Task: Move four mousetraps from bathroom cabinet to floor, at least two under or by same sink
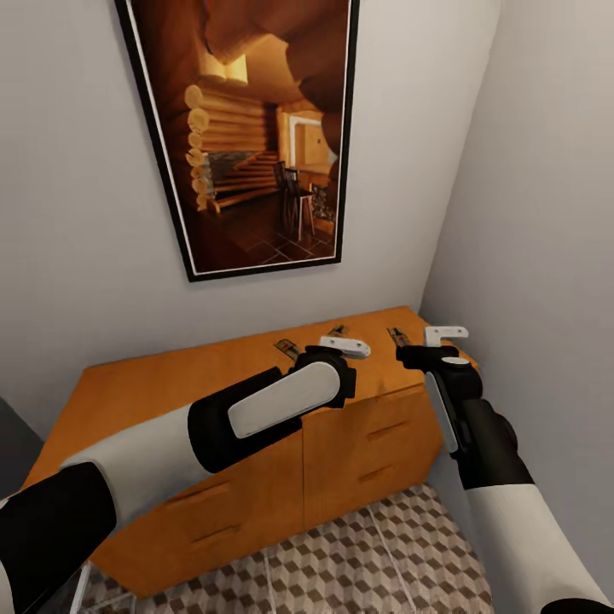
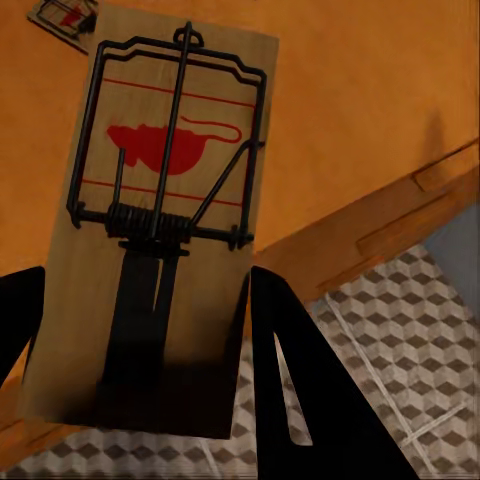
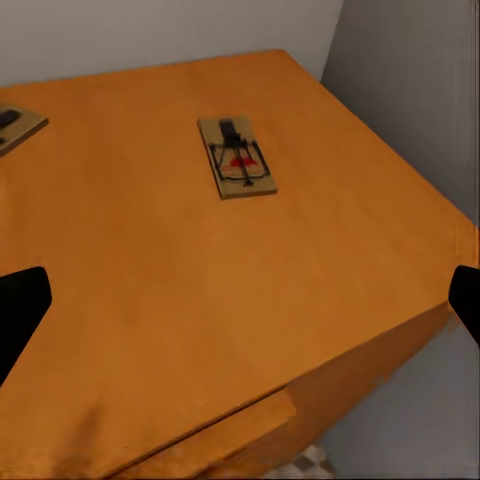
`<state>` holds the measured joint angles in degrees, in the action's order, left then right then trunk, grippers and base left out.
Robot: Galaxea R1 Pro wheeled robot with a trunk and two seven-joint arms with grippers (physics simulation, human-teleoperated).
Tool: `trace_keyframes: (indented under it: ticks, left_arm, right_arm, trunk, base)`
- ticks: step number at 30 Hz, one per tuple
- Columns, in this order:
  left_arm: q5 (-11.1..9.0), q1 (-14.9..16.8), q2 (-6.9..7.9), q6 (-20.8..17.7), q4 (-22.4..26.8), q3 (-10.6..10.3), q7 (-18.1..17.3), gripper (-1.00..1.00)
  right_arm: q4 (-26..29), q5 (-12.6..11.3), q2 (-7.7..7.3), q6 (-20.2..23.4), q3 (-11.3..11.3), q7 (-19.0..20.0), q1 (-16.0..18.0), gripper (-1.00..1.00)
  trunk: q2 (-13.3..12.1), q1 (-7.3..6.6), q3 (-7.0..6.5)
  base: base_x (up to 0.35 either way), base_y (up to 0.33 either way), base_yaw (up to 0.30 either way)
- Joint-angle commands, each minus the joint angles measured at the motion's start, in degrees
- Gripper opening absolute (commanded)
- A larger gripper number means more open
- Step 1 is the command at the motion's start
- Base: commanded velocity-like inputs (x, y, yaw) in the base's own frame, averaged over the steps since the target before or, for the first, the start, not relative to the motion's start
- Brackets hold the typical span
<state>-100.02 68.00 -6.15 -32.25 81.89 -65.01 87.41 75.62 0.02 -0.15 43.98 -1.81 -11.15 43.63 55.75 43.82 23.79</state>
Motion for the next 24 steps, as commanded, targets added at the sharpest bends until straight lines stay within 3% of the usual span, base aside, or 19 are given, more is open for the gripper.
trace_keyframes:
  ticks: [1, 11, 24]
  left_arm:
    - [-0.3, 0.1, 0.01, -0.9, 0.0, 0.0, 0.4, -1.0]
    - [-0.2, 0.1, 0.62, -0.7, -0.1, 0.0, 0.4, -1.0]
    - [0.8, 0.2, 0.21, -0.9, 0.5, 0.6, 0.6, -1.0]
  right_arm:
    - [0.1, 0.0, 0.0, 0.3, -0.1, -0.2, 0.0, 1.0]
    - [0.1, 0.0, -0.07, 0.3, -0.1, -0.2, 0.0, 1.0]
    - [-0.2, -0.1, -0.03, -0.1, -0.1, -0.2, 0.0, 1.0]
  trunk:
    - [0.1, -0.03, 0.07]
    - [0.1, -0.03, 0.07]
    - [0.1, -0.03, 0.07]
  base:
    - [-0.335, 0.0, 0.0]
    - [-0.277, 0.0, 0.0]
    - [-0.03, 0.0, 0.0]
